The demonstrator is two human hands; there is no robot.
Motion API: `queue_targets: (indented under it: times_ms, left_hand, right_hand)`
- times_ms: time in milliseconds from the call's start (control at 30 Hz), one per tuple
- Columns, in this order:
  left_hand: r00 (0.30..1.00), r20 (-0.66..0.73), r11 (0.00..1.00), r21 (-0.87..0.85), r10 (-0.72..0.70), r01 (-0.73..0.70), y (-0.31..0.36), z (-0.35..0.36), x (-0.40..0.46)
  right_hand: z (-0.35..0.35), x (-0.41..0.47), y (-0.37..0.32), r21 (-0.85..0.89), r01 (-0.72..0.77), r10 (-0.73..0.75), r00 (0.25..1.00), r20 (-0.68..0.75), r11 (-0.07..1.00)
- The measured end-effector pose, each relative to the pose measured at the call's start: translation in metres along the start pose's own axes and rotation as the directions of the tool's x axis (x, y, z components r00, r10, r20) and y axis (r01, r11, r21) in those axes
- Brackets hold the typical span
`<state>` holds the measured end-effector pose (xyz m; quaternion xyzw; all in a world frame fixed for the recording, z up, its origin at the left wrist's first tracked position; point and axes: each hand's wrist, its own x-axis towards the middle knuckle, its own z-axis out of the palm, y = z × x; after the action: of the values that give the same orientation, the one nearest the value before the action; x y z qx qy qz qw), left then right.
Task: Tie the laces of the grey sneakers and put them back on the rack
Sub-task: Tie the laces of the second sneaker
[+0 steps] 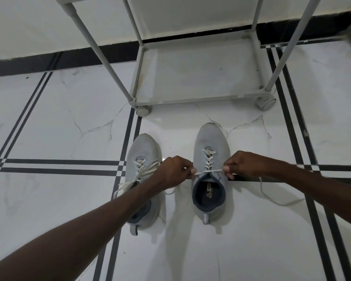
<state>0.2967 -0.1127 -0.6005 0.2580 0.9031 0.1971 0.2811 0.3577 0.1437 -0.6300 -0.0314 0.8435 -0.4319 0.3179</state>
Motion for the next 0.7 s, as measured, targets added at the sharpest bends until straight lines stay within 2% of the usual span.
queue_targets:
  times_ms: [133, 300, 433, 500, 600, 700]
  left_hand:
    - [1.000, 0.022, 1.000, 0.022, 0.000, 0.000, -0.018, 0.014, -0.005]
    - [1.000, -0.001, 1.000, -0.001, 0.021, -0.021, -0.021, 0.018, -0.006]
    - [0.992, 0.105, 0.977, -0.195, -0.071, 0.091, -0.028, 0.002, -0.014]
    - [0.980, 0.163, 0.894, -0.414, -0.112, 0.171, -0.031, -0.015, -0.021]
    - [0.980, 0.176, 0.744, -0.642, -0.093, 0.186, -0.025, -0.039, -0.029]
    - [0.985, 0.170, 0.590, -0.792, -0.029, 0.154, -0.005, -0.048, -0.023]
  right_hand:
    - [0.005, -0.005, 0.010, 0.055, -0.051, 0.051, 0.999, 0.003, 0.997]
    - [0.006, -0.007, 0.007, -0.038, -0.048, 0.047, 0.998, -0.033, 0.998]
    - [-0.006, -0.022, 0.004, -0.116, -0.024, 0.011, 0.994, -0.111, 0.993]
    - [-0.013, -0.036, -0.003, 0.016, -0.023, 0.025, 0.988, -0.151, 1.000]
    - [-0.017, -0.050, -0.018, 0.257, 0.020, 0.041, 0.972, -0.231, 0.966]
    - [-0.013, -0.050, -0.031, 0.555, 0.064, 0.119, 0.951, -0.287, 0.830]
